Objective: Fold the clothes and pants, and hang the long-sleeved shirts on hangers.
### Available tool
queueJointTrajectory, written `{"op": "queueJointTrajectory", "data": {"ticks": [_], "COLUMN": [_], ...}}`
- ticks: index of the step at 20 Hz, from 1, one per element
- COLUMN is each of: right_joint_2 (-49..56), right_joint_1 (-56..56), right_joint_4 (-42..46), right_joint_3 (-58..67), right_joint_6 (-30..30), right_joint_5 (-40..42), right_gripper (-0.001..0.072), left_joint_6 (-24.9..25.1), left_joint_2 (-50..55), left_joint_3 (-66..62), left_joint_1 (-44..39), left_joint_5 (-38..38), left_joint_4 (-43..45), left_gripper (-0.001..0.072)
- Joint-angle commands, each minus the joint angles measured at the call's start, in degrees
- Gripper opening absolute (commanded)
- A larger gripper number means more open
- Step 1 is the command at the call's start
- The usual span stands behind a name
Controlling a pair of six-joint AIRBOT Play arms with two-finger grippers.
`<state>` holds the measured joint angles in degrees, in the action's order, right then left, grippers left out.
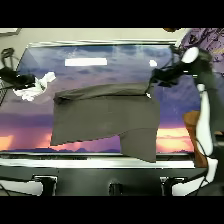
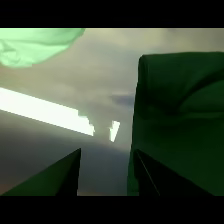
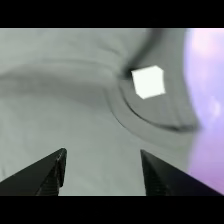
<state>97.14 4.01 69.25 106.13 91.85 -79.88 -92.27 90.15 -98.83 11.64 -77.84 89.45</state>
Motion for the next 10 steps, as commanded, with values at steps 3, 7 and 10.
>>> {"op": "queueJointTrajectory", "data": {"ticks": [3, 7, 10], "right_joint_2": [-13.16, -14.8, -11.65], "right_joint_1": [21.79, 27.69, 27.45], "right_joint_4": [-19.12, -23.61, -23.91], "right_joint_3": [-28.83, -47.06, -53.64], "right_joint_6": [-13.51, -21.51, -25.53], "right_joint_5": [-2.73, 0.57, 1.97], "right_gripper": [0.0534, 0.0538, 0.054], "left_joint_6": [0.79, 0.81, 0.81], "left_joint_2": [-20.52, -27.93, -27.82], "left_joint_3": [28.52, 38.82, 38.97], "left_joint_1": [9.14, 10.54, 10.51], "left_joint_5": [2.62, 4.87, 4.83], "left_joint_4": [-3.54, -3.52, -3.54], "left_gripper": [0.0394, 0.0394, 0.0394]}}
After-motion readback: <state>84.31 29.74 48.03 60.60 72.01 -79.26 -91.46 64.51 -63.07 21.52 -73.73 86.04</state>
